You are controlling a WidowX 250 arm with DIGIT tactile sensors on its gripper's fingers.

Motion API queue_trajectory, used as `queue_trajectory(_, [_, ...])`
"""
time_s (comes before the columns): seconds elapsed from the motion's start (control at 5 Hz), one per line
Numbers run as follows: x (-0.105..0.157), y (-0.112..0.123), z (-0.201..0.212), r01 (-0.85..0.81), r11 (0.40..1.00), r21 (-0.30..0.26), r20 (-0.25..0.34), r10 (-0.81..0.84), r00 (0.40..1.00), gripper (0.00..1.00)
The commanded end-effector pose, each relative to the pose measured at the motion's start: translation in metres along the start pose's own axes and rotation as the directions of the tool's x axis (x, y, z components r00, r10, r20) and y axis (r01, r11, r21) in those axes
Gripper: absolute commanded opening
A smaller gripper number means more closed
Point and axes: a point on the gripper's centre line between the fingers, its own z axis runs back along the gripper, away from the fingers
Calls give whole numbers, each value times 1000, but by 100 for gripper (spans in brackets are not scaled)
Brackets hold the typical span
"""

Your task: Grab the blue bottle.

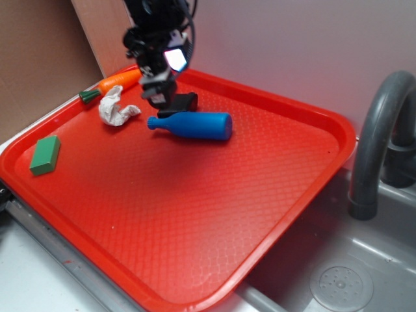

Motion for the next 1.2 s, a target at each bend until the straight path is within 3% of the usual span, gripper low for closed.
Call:
queue_trajectory(0.0, [20, -3, -26, 48, 998, 37, -24, -47, 999, 100])
queue_trajectory(0.2, [20, 6, -39, 29, 999, 34, -47, -27, 999, 100])
queue_trajectory(0.6, [18, 1, -56, 44, 999, 31, -100, -41, 994, 100])
queue_trajectory(0.8, [18, -3, -55, 32, 998, 45, -116, -26, 993, 0])
queue_trajectory(1.0, [14, -1, -36, -128, 989, 69, -222, 140, 965, 0])
